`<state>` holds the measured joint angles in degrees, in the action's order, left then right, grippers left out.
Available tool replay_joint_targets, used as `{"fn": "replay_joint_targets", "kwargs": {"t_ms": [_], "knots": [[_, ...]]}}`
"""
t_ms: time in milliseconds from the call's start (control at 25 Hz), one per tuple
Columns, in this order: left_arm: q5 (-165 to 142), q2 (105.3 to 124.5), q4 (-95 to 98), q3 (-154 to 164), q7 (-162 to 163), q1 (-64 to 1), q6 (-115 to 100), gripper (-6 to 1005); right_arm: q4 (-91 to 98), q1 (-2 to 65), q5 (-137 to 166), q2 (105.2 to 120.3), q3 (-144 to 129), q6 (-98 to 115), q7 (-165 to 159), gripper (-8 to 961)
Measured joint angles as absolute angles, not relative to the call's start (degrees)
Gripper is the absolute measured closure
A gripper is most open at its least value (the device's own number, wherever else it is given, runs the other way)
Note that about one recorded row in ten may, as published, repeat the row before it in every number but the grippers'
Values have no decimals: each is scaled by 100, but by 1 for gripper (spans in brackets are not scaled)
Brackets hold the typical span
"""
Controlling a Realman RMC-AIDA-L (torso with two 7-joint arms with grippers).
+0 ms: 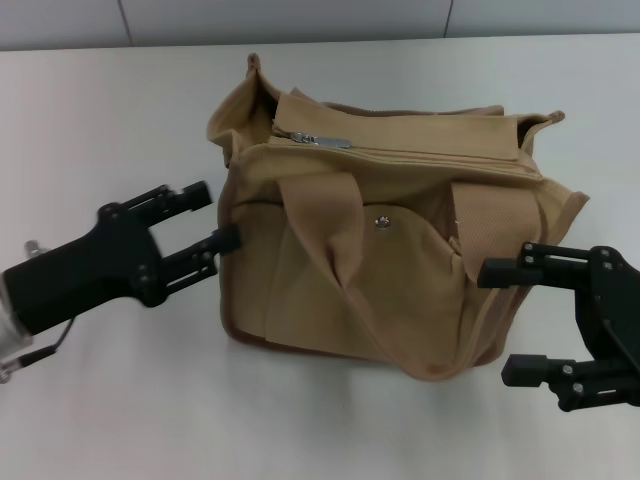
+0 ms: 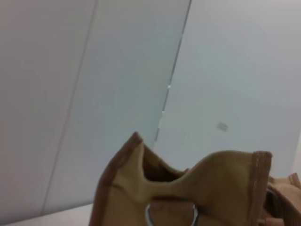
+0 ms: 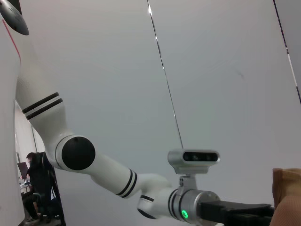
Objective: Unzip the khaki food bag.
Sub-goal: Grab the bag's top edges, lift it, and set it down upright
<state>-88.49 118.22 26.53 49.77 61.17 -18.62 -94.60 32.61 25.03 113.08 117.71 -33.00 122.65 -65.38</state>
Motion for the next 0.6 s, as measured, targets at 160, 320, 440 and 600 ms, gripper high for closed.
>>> {"fn": "replay_joint_targets", "kwargs": {"t_ms": [160,320,440,600], "knots": [[-8865,11847,2459,5038,5943,-2040,-9275,324,3260,2504,11308,11781,-3296,12244,-6536,163],[-8866,11850,2337,5052,5871,-2120,-9178,351,3261,2490,11307,11791,-3295,12213,-6532,163],[-8870,11852,2334,5059,5862,-2121,-9184,470,3261,2475,11308,11792,-3295,12207,-6526,164],[-8872,11855,2336,5066,5853,-2124,-9215,647,3260,2461,11309,11796,-3286,12203,-6524,164]]}}
